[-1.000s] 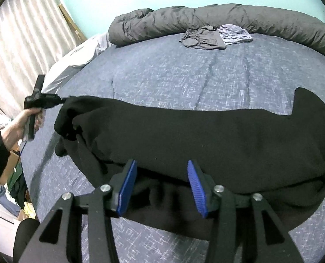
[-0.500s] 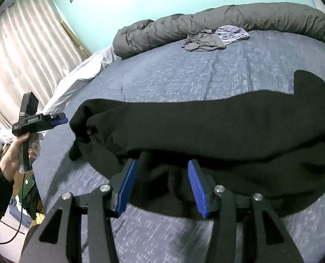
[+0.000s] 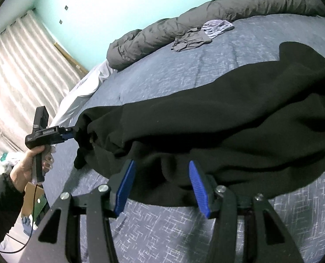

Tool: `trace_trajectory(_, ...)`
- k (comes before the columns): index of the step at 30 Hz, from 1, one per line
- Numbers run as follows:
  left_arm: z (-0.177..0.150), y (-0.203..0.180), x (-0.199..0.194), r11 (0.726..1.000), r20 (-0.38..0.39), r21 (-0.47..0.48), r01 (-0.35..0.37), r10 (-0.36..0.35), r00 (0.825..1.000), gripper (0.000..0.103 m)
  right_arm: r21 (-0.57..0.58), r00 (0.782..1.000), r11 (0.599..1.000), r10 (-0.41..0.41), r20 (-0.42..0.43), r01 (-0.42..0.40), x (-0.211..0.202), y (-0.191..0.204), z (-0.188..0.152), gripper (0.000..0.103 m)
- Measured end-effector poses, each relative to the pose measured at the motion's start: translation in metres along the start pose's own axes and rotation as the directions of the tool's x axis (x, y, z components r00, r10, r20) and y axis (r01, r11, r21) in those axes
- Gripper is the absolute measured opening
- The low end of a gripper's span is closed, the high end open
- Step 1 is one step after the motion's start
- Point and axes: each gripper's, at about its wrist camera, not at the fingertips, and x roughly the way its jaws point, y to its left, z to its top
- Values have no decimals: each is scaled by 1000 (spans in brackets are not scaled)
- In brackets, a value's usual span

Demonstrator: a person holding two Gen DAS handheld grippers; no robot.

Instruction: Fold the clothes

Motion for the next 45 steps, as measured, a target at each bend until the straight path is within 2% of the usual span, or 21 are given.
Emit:
trace_trajectory(2, 2, -3, 4, 1000, -8, 7, 6, -6, 1000, 28, 7, 1000, 1000, 0, 6, 0, -1, 0, 0, 52)
trace_trajectory(3, 3, -5, 6, 1000, -9, 13, 3, -3, 1000, 23, 10, 1000, 1000, -1, 9, 1, -2, 0, 0, 52)
trace_trajectory(5, 9, -9, 3, 1000, 8, 28, -15, 15, 1000, 7, 15, 1000, 1000, -2, 14, 2, -3, 0, 0, 53)
trace_trajectory(8, 27, -11, -10, 999, 59, 36, -37, 35, 998, 3, 21, 1000, 1000, -6, 18, 6, -4, -1, -1, 53)
trace_trajectory(12, 60, -10, -22, 996, 98, 36, -80, 76, 992, 2, 32, 1000, 999, -13, 23, 12, -4, -6, 0, 53)
trace_trajectory(14, 78, -7, -24, 995, 110, 26, -95, 92, 990, 2, 26, 999, 999, -41, 24, 40, -3, -8, 1, 53)
trace_trajectory(23, 129, 8, -12, 992, 102, -40, -123, 127, 987, 2, 27, 991, 991, -131, 27, 130, 2, -16, 11, 53)
trace_trajectory(28, 158, 21, -27, 983, 177, -100, -155, 171, 969, 2, 44, 989, 988, -149, 23, 148, 4, -23, 15, 53)
trace_trajectory(30, 164, 33, -28, 973, 188, -147, -178, 204, 961, 3, 39, 982, 982, -186, 23, 185, 5, -24, 16, 53)
trace_trajectory(31, 165, 40, -23, 965, 173, -172, -200, 229, 958, 8, 35, 978, 978, -206, 23, 205, 6, -25, 16, 54)
trace_trajectory(34, 154, 54, -12, 951, 123, -205, -233, 261, 958, 29, 17, 961, 962, -274, 23, 274, 11, -24, 19, 60)
trace_trajectory(36, 139, 60, -10, 955, 105, -211, -209, 235, 966, 43, 10, 956, 956, -294, 23, 294, 12, -23, 20, 61)
trace_trajectory(37, 130, 63, -9, 959, 98, -212, -191, 215, 972, 57, 6, 955, 955, -296, 23, 296, 12, -23, 20, 62)
trace_trajectory(45, 35, 60, -1, 984, -27, -161, -79, 76, 997, 60, 35, 958, 958, -286, 22, 286, 9, -27, 18, 63)
